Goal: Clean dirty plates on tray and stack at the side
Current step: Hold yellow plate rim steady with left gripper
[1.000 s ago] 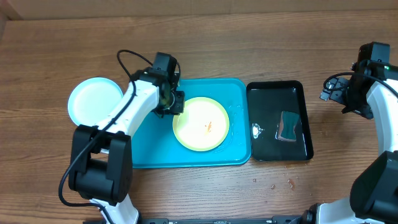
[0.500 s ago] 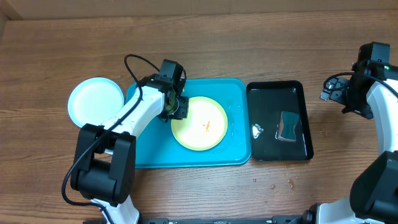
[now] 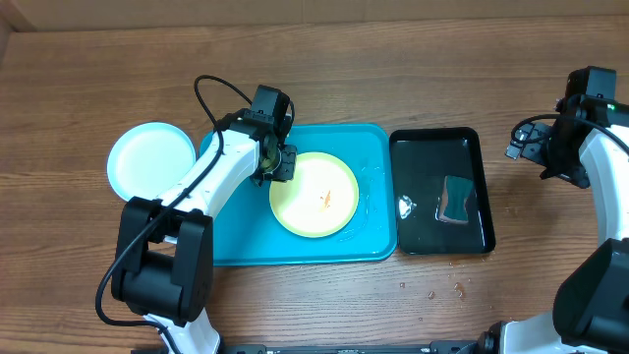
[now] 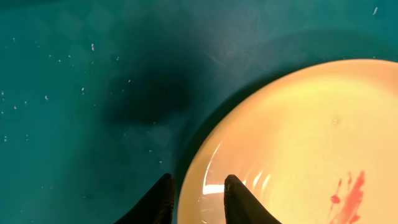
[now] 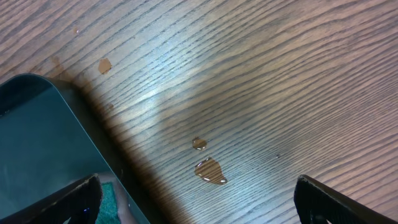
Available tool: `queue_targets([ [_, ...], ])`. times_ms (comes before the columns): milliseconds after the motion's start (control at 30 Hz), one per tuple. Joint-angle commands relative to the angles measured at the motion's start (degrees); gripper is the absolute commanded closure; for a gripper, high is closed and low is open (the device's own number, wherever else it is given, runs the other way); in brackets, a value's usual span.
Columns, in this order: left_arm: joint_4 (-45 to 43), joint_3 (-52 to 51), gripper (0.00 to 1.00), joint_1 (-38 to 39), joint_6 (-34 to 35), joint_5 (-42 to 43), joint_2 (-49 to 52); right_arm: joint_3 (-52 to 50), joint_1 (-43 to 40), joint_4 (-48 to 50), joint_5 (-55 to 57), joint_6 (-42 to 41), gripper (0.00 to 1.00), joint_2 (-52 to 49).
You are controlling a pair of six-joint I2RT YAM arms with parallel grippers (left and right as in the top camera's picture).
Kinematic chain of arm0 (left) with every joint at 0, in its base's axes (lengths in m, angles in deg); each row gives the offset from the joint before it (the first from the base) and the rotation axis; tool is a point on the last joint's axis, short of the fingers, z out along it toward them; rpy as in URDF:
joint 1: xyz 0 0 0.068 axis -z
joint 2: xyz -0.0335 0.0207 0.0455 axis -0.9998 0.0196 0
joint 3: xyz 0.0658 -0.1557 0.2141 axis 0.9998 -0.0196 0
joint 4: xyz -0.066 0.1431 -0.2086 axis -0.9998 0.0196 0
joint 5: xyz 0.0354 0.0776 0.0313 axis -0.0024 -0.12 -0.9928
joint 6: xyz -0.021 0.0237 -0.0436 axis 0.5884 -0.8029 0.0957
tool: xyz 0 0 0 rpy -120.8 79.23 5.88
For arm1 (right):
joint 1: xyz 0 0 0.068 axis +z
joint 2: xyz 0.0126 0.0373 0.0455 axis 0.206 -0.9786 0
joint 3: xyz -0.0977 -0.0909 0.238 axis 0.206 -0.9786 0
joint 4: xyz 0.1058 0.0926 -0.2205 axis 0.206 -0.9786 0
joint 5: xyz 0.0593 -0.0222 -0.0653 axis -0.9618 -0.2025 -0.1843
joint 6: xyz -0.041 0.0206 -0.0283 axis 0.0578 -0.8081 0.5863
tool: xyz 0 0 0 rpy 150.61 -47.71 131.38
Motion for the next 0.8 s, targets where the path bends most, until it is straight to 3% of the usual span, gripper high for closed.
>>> queue_targets([
  [0,-0.8,-0.6,0.73,0.0,-1.0,-1.7,0.8,0.7,-0.1,0.2,0.2,-0.2,0.00,0.6],
  [333,-3.4,-5.4,0.80,0.0,-0.3,-1.6,0.8,0.7,-0.1,0.2,0.2,-0.2,0.00,0.6],
  [533,-3.8,-5.3,0.96,-0.2,-0.3,-1.6,0.8,0.7,-0.1,0.2,0.2,-0.2,0.00,0.6],
  [767,0.6,-5.3,0.96,-2.3,11.5,-1.6,0.8,0.7,-0.1,0.2,0.2,-0.2,0.00,0.6],
])
